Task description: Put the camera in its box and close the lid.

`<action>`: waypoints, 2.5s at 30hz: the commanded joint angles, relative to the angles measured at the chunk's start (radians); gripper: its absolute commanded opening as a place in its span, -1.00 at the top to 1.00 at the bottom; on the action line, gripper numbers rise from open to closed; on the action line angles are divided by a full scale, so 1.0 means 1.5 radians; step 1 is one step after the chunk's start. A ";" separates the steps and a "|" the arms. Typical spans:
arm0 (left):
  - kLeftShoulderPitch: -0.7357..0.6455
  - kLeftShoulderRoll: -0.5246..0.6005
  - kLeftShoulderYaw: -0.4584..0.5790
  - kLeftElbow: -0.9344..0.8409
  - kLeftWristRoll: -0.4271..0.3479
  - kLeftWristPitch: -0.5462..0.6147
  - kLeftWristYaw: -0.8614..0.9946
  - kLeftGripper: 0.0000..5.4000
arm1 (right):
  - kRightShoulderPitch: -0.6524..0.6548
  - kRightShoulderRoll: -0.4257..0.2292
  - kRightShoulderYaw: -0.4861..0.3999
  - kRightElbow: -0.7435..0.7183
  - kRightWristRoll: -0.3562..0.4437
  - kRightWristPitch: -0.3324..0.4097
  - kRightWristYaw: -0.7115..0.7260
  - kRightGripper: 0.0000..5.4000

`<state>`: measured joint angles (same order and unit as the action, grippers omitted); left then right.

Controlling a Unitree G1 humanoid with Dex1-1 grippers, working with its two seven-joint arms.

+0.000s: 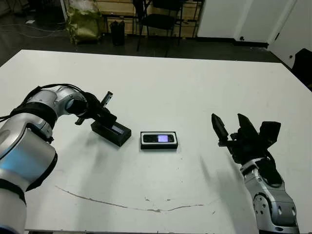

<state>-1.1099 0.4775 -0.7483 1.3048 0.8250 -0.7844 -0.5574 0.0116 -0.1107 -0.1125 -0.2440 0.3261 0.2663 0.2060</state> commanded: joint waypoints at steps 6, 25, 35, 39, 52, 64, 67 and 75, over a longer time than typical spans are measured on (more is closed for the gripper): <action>0.023 0.026 -0.007 -0.006 0.006 -0.001 -0.032 1.00 | 0.002 -0.002 0.002 0.003 0.009 -0.015 0.021 0.50; 0.025 0.049 0.019 -0.035 -0.043 0.085 -0.260 1.00 | 0.006 0.008 0.003 0.018 0.012 -0.051 0.037 1.00; 0.023 0.022 0.100 -0.028 -0.161 0.281 -0.559 1.00 | 0.026 0.030 0.016 -0.064 0.016 0.000 -0.014 1.00; 0.022 0.008 0.135 -0.025 -0.200 0.430 -0.646 1.00 | 0.031 0.032 0.021 -0.092 0.018 0.024 -0.031 1.00; 0.023 -0.013 0.200 -0.005 -0.391 0.686 -0.705 1.00 | 0.029 0.029 0.019 -0.072 0.013 0.006 -0.019 1.00; 0.048 0.011 0.250 -0.099 -0.462 0.826 -0.650 1.00 | 0.029 0.032 0.013 -0.069 0.018 0.011 -0.015 1.00; 0.053 0.021 0.283 -0.125 -0.468 0.856 -0.591 1.00 | 0.030 0.032 0.014 -0.075 0.021 0.018 -0.016 1.00; 0.095 0.052 0.466 -0.291 -0.573 0.942 -0.387 1.00 | 0.037 0.031 0.023 -0.102 0.014 0.044 -0.038 1.00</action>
<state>-0.9922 0.5397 -0.0910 0.9150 -0.0141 0.5961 -1.1929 0.0562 -0.0539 -0.0780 -0.3834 0.3525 0.2957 0.1663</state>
